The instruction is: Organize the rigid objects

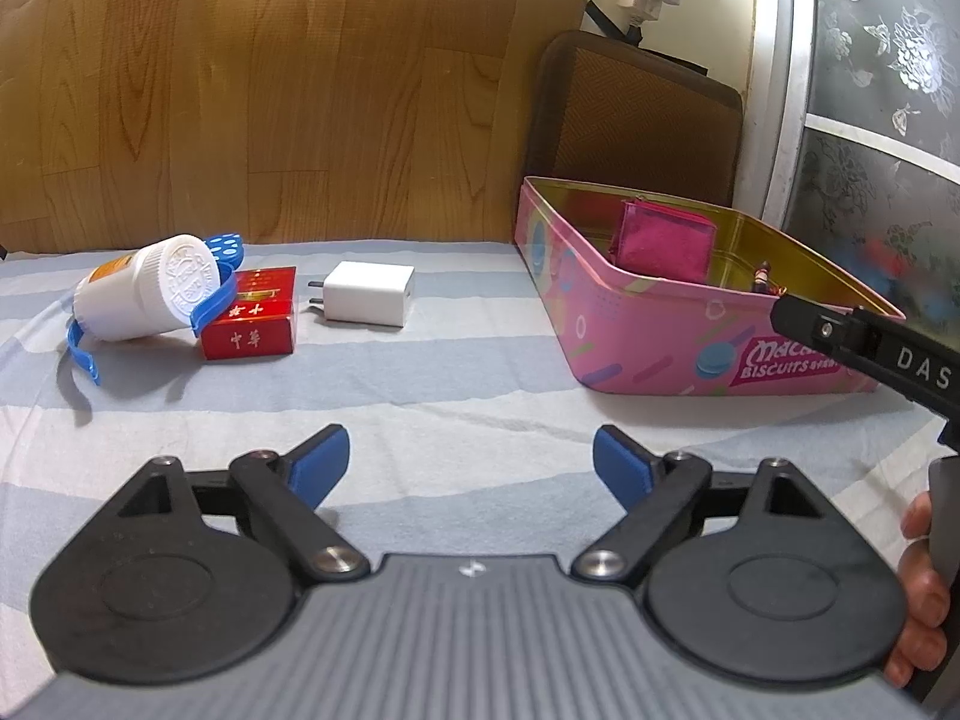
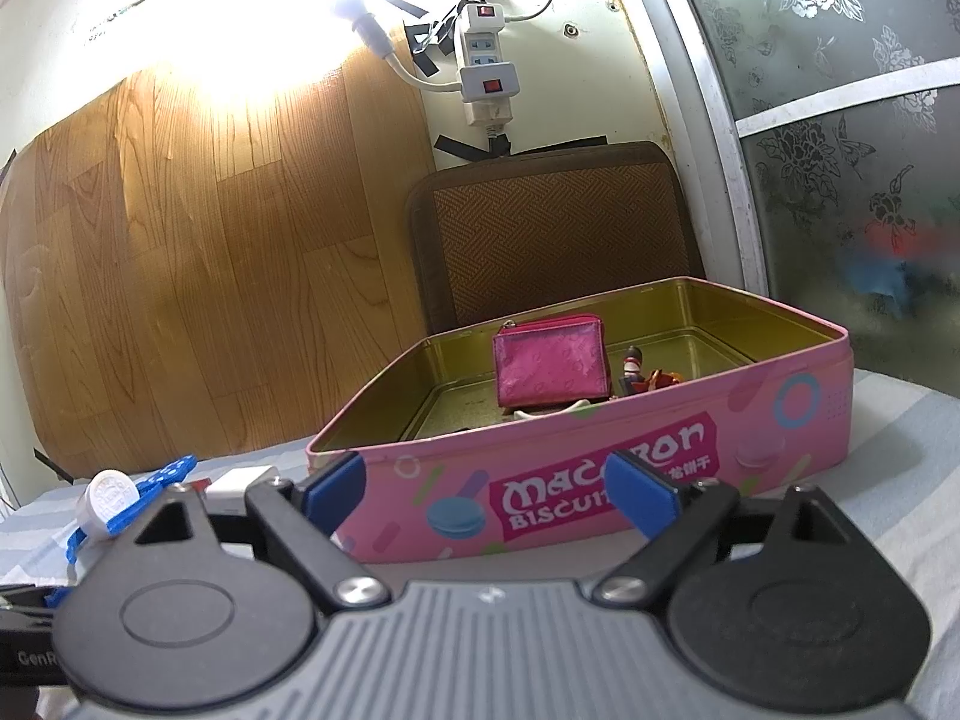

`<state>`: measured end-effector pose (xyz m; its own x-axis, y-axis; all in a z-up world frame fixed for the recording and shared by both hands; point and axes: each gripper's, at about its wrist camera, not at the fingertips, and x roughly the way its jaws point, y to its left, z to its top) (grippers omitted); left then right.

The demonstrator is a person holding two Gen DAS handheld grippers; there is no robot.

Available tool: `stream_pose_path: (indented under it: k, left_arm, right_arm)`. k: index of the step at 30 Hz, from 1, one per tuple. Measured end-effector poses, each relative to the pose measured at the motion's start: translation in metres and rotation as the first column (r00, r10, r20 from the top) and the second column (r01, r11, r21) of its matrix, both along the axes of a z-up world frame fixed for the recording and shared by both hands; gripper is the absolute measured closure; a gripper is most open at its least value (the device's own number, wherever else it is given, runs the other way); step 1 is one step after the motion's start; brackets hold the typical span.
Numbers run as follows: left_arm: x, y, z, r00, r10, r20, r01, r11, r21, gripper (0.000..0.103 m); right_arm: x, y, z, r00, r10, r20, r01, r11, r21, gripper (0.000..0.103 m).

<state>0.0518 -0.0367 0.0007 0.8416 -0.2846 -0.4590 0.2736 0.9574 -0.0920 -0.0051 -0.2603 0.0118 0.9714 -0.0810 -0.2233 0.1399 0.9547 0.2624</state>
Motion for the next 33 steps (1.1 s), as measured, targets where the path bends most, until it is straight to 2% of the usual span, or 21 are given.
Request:
stream_pose_path:
  k: [13, 17, 21, 23, 25, 27, 28, 29, 31, 33]
  left_arm:
    - [-0.001, 0.004, 0.001, 1.0, 0.016, -0.007, -0.016, 1.0, -0.015, 0.013]
    - [-0.003, 0.025, 0.007, 0.998, 0.064, 0.005, -0.064, 0.998, -0.017, 0.013]
    - [0.001, 0.074, 0.013, 0.98, 0.192, 0.051, -0.192, 0.981, -0.012, 0.013]
    - [0.007, 0.105, 0.014, 0.958, 0.281, 0.062, -0.281, 0.96, -0.014, 0.013]
    - [0.011, 0.133, 0.015, 0.924, 0.375, 0.074, -0.374, 0.927, -0.023, 0.013]
    - [0.014, 0.163, 0.012, 0.88, 0.471, 0.053, -0.466, 0.881, -0.083, 0.013]
    - [0.015, 0.177, 0.009, 0.862, 0.507, 0.015, -0.5, 0.855, -0.135, 0.013]
    - [0.017, 0.188, 0.006, 0.849, 0.528, -0.024, -0.523, 0.833, -0.18, 0.013]
    - [0.018, 0.199, 0.002, 0.825, 0.562, -0.061, -0.561, 0.799, -0.217, 0.013]
    - [0.018, 0.202, 0.001, 0.813, 0.578, -0.07, -0.577, 0.784, -0.23, 0.013]
  right_arm:
    - [0.0, 0.001, 0.0, 1.0, -0.004, -0.002, 0.004, 1.0, -0.004, 0.012]
    - [-0.003, 0.01, 0.003, 1.0, 0.011, 0.013, -0.011, 0.999, -0.049, 0.012]
    - [-0.001, 0.04, 0.011, 0.992, 0.127, 0.024, -0.124, 0.986, -0.11, 0.012]
    - [0.01, 0.061, 0.018, 0.979, 0.206, 0.005, -0.203, 0.971, -0.125, 0.013]
    - [0.027, 0.084, 0.026, 0.958, 0.287, -0.015, -0.286, 0.949, -0.131, 0.015]
    - [0.048, 0.11, 0.036, 0.929, 0.366, -0.048, -0.369, 0.921, -0.122, 0.016]
    - [0.061, 0.124, 0.041, 0.911, 0.408, -0.062, -0.413, 0.904, -0.115, 0.016]
    - [0.074, 0.14, 0.045, 0.887, 0.456, -0.079, -0.462, 0.879, -0.113, 0.016]
    - [0.105, 0.177, 0.051, 0.827, 0.547, -0.131, -0.561, 0.815, -0.142, 0.017]
    - [0.132, 0.216, 0.05, 0.781, 0.592, -0.201, -0.625, 0.747, -0.229, 0.017]
